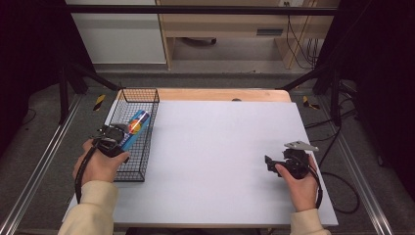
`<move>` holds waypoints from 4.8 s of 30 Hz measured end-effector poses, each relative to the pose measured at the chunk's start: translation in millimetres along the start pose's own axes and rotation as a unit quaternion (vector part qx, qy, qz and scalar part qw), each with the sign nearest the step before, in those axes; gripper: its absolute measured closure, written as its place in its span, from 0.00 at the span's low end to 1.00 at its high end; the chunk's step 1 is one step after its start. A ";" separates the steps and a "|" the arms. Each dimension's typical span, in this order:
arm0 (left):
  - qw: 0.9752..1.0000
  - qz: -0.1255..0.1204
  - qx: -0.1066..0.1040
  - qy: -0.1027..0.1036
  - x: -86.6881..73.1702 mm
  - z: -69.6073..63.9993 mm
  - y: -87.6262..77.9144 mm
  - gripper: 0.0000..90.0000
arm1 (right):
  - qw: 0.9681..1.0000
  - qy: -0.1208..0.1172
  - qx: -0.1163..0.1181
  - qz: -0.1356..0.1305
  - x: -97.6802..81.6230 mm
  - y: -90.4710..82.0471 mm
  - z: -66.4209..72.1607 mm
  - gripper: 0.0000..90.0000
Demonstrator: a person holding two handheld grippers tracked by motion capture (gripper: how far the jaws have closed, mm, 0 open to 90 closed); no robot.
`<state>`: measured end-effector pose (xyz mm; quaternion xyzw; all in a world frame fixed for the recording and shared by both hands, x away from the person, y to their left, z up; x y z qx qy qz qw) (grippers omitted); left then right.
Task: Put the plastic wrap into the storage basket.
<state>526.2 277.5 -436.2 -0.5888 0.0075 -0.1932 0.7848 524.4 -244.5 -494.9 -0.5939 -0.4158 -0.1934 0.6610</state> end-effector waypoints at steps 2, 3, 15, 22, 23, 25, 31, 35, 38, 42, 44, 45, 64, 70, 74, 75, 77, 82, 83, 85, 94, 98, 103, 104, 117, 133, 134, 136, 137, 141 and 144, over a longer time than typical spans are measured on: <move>1.000 0.005 0.001 0.001 0.3 -0.7 1.6 0.35 | 1.000 -0.002 0.000 -0.001 0.2 -0.5 0.2 0.08; 1.000 0.010 0.003 0.004 0.7 -1.1 2.5 0.35 | 1.000 -0.001 0.000 -0.001 0.2 -0.6 0.6 0.08; 0.999 0.032 0.013 0.019 2.9 -2.9 5.7 0.35 | 1.000 -0.004 0.003 0.004 -0.1 0.5 2.4 0.08; 0.998 0.048 0.026 0.034 4.0 -4.4 7.7 0.35 | 1.000 -0.005 0.004 0.004 0.1 1.0 3.4 0.08; 0.998 0.047 0.023 0.031 4.5 -5.3 7.8 0.35 | 1.000 -0.006 0.004 0.004 0.1 1.2 3.5 0.08; 0.998 0.048 0.021 0.027 4.4 -6.8 7.9 0.35 | 1.000 -0.006 0.005 0.004 0.0 1.3 4.0 0.08; 0.998 0.050 0.026 0.037 5.0 -6.5 7.3 0.35 | 1.000 -0.007 0.007 0.005 0.1 1.5 5.2 0.08; 0.998 0.046 0.031 0.040 4.5 -6.9 7.1 0.35 | 1.000 -0.012 0.007 0.004 0.1 1.5 5.2 0.08; 0.997 0.044 0.036 0.043 4.7 -7.8 7.3 0.35 | 1.000 -0.009 0.007 0.005 0.2 1.2 5.9 0.08; 0.998 0.037 0.039 0.043 5.0 -8.1 7.0 0.34 | 1.000 -0.013 0.007 0.006 -0.1 1.2 6.1 0.08; 0.998 0.030 0.041 0.044 4.8 -7.4 6.3 0.34 | 1.000 -0.011 0.007 0.006 0.0 1.1 6.1 0.08; 0.998 0.026 0.041 0.044 4.5 -7.2 5.9 0.34 | 1.000 -0.012 0.007 0.006 -0.1 1.1 6.0 0.08; 0.979 -0.197 0.001 0.054 13.7 -34.7 -67.6 0.08 | 1.000 -0.016 -0.002 -0.022 6.0 -6.9 2.5 0.06; 0.963 -0.256 -0.048 0.075 26.0 -57.3 -81.4 0.07 | 0.999 -0.015 -0.004 -0.039 8.0 -14.8 2.9 0.05; 0.952 -0.278 -0.082 0.099 32.5 -75.7 -87.0 0.06 | 0.998 -0.032 -0.008 -0.051 7.3 -22.1 6.2 0.05; 0.947 -0.283 -0.107 0.103 33.9 -83.5 -87.7 0.06 | 0.998 -0.032 -0.010 -0.050 5.1 -25.2 7.7 0.05; 0.938 -0.297 -0.134 0.118 37.0 -99.1 -89.2 0.06 | 0.998 -0.033 -0.011 -0.050 2.6 -27.6 9.4 0.05; 0.924 -0.298 -0.192 0.143 39.0 -124.1 -88.7 0.06 | 0.998 -0.033 -0.012 -0.049 -6.4 -36.5 16.3 0.05; 0.920 -0.301 -0.202 0.152 39.9 -132.6 -87.8 0.06 | 0.998 -0.032 -0.012 -0.050 -7.9 -38.4 17.2 0.05; 0.914 -0.303 -0.216 0.162 40.5 -143.2 -87.4 0.06 | 0.998 -0.031 -0.012 -0.053 -10.0 -41.6 17.8 0.05; 0.900 -0.316 -0.231 0.191 39.0 -171.0 -92.4 0.06 | 0.998 -0.028 -0.013 -0.054 -14.9 -46.4 16.1 0.05; 0.900 -0.320 -0.217 0.200 37.5 -179.2 -91.1 0.05 | 0.998 -0.026 -0.012 -0.053 -16.3 -47.9 15.1 0.05; 0.895 -0.325 -0.217 0.216 35.6 -193.0 -78.9 0.05 | 0.998 -0.024 -0.011 -0.052 -19.4 -50.3 13.4 0.05; 0.895 -0.323 -0.215 0.219 35.4 -193.7 -76.6 0.06 | 0.998 -0.024 -0.011 -0.051 -20.0 -50.4 13.5 0.05; 0.873 -0.349 -0.251 0.231 31.7 -206.7 -28.3 0.06 | 0.999 -0.026 -0.009 -0.047 -23.3 -51.0 13.9 0.05; 0.875 -0.345 -0.269 0.206 20.1 -194.3 16.8 0.05 | 0.999 -0.022 -0.002 -0.038 -29.8 -49.1 13.8 0.05; 0.875 -0.345 -0.269 0.206 20.1 -194.3 16.8 0.05 | 0.999 -0.022 -0.002 -0.038 -29.8 -49.1 13.8 0.05; 0.876 -0.343 -0.271 0.206 16.8 -192.4 18.8 0.05 | 0.999 -0.022 0.001 -0.035 -31.5 -47.7 14.4 0.04; 0.876 -0.344 -0.270 0.203 13.6 -190.0 20.1 0.05 | 0.999 -0.021 0.005 -0.031 -33.7 -45.4 14.6 0.05; 0.874 -0.357 -0.267 0.196 7.6 -185.6 20.7 0.05 | 0.999 -0.018 0.008 -0.031 -35.8 -43.2 12.3 0.04; 0.873 -0.361 -0.264 0.193 6.6 -184.4 19.9 0.05 | 0.999 -0.015 0.014 -0.029 -37.1 -41.6 11.9 0.04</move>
Point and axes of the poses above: each handheld gripper's, and its own axes: y roughly forward along the jaws, x roughly out of its top, z roughly to its left, the point moved 7 cm from there along y, roughly forward along the jaws, and after that the axes turned 6 degrees about -y, right-handed, at the moved point
